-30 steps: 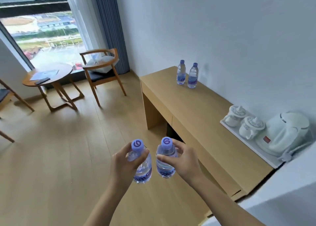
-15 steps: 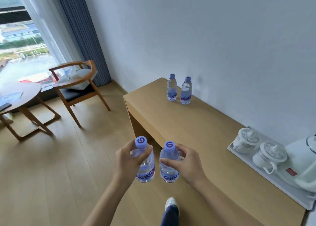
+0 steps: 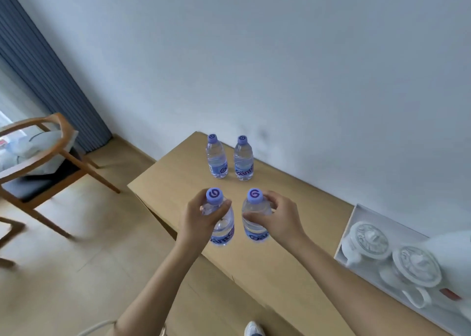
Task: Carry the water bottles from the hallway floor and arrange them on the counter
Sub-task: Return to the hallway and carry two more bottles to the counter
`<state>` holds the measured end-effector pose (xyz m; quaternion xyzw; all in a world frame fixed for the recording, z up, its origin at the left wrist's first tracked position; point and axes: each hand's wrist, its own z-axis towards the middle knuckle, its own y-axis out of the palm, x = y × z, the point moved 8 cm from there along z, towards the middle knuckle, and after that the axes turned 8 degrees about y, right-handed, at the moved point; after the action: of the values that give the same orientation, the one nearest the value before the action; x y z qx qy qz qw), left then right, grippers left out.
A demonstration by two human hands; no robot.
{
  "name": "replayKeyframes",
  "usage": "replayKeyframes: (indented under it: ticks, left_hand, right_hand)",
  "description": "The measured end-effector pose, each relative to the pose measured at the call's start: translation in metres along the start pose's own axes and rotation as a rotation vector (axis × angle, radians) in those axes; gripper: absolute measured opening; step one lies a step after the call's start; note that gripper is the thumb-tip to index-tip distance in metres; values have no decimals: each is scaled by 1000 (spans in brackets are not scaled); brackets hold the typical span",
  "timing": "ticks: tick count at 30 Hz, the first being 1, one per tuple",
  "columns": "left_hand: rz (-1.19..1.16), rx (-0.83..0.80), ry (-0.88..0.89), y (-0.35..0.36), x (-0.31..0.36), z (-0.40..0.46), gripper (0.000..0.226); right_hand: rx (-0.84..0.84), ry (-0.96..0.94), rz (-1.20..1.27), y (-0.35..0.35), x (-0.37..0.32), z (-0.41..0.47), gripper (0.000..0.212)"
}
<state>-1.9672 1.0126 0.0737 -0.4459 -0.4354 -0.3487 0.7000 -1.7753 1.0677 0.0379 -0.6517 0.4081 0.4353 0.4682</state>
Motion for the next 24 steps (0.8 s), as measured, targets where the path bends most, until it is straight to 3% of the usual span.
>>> replayKeyframes:
  ticks: [18,24]
  left_hand:
    - [28,-412,-64,146,-76,129,19]
    - [7,-535,-54,167,-85,142,20]
  right_hand:
    - [516,377,-45,-88,81,83,40]
    - [583,444,4,-89,86,86,43]
